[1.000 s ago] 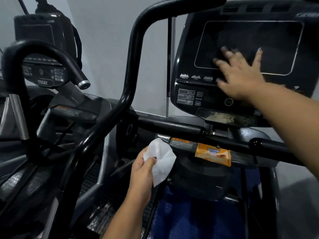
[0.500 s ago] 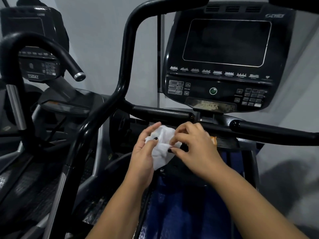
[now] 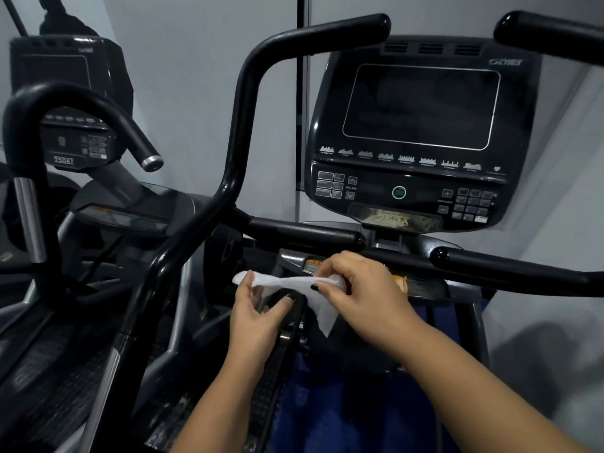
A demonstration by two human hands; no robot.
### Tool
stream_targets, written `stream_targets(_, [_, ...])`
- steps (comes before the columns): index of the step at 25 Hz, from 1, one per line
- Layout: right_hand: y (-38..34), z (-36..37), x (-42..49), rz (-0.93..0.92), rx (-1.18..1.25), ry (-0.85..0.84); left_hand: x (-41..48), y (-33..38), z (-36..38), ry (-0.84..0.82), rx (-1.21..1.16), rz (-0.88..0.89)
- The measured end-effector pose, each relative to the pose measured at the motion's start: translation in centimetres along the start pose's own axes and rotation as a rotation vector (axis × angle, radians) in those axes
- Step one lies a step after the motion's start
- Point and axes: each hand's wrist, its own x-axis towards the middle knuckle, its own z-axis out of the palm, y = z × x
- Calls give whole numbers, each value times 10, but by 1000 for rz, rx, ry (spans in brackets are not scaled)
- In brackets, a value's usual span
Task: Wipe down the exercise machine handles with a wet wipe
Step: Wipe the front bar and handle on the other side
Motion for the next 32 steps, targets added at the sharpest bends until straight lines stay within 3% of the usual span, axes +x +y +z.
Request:
stream_targets(4, [-15,-6,22,-56,-111,-416,25,-12,10,136,-193,-46])
stream_targets(5, [-15,-15,35,-73,-121,-391,33,-15,10,117,-207,-32])
stream_targets(7, [-4,-41,75,-111,-197,-177,49,-21,9,156,-149,-19])
stream_targets(10, [29,-88,152,-84,-567,94,79,-17,14,279,-45,-75])
stream_targets(13, [76,-122,205,42,-874,55,118,-4,24,280,-34,-107])
stream_targets(15, [110,-127,219,24,-999,15,135,2,30,237,9,-1])
stream_targets(17, [134,-121,221,-58,-1038,76,152,-9,33,201,69,104])
stream_targets(21, [146,-112,222,-153,-1026,226,178,-18,35,427,-49,220])
stream_targets(24, [148,-113,222,-180,-1005,269,190,-25,40,446,-107,283])
stream_targets(26, [152,-110,222,-185,-1017,280,199,-29,42,343,-295,208])
stream_targets(28, [151,-111,224,-195,-1013,283,212,-26,45,308,-541,15])
stream_targets(32, [152,-112,224,-191,-1008,295,208,-16,59,257,-629,-88])
